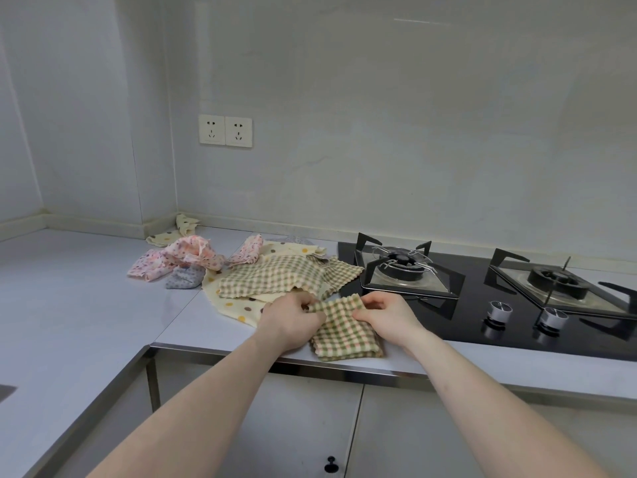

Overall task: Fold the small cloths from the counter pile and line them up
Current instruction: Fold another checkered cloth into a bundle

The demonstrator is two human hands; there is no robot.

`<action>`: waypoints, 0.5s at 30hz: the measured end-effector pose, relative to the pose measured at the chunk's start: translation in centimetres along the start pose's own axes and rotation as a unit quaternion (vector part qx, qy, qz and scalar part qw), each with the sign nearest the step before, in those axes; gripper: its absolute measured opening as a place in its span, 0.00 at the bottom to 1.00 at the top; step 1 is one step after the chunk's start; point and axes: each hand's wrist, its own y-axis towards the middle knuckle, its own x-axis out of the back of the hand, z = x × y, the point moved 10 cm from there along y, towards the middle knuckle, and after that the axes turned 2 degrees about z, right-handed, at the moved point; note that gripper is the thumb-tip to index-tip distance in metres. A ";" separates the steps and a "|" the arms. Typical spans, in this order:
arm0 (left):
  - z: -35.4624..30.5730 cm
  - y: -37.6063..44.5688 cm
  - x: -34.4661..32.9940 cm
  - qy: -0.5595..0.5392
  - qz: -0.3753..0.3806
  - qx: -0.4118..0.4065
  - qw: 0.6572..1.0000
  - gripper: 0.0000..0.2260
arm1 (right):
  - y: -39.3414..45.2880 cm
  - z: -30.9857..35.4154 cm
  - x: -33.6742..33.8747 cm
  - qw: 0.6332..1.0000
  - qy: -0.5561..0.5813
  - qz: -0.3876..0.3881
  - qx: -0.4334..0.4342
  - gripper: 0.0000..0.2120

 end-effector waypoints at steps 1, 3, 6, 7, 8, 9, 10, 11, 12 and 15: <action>0.0 0.0 0.0 -0.023 -0.003 -0.003 1.000 0.13 | -0.2 0.0 0.2 1.000 0.018 -0.012 0.010 0.09; 0.0 -0.1 0.3 -0.092 -0.022 -0.011 0.995 0.07 | -0.8 0.1 0.6 0.998 0.046 -0.034 0.029 0.09; -0.1 -0.6 0.9 -0.161 -0.051 -0.028 0.985 0.02 | -1.8 0.4 1.1 0.993 0.052 -0.081 0.066 0.10; -0.1 -0.6 1.1 -0.170 -0.059 -0.033 0.983 0.02 | -2.1 0.5 1.3 0.991 0.059 -0.095 0.075 0.10; -0.1 -0.7 1.4 -0.176 -0.067 -0.038 0.981 0.03 | -2.3 0.5 1.5 0.989 0.074 -0.103 0.082 0.11; -0.1 -0.7 1.6 -0.179 -0.077 -0.044 0.980 0.03 | -2.4 0.6 1.6 0.987 0.087 -0.107 0.088 0.12; -0.2 -0.7 1.8 -0.181 -0.084 -0.051 0.979 0.04 | -2.6 0.8 1.8 0.985 0.096 -0.108 0.093 0.13; -0.3 -0.7 1.9 -0.183 -0.090 -0.058 0.977 0.05 | -2.7 0.9 1.8 0.985 0.099 -0.105 0.098 0.13; -0.3 -0.8 2.0 -0.187 -0.094 -0.063 0.976 0.06 | -2.8 1.1 1.7 0.985 0.100 -0.100 0.101 0.14; -0.2 -0.9 2.2 -0.196 -0.101 -0.068 0.973 0.07 | -3.0 1.3 1.5 0.984 0.101 -0.102 0.103 0.13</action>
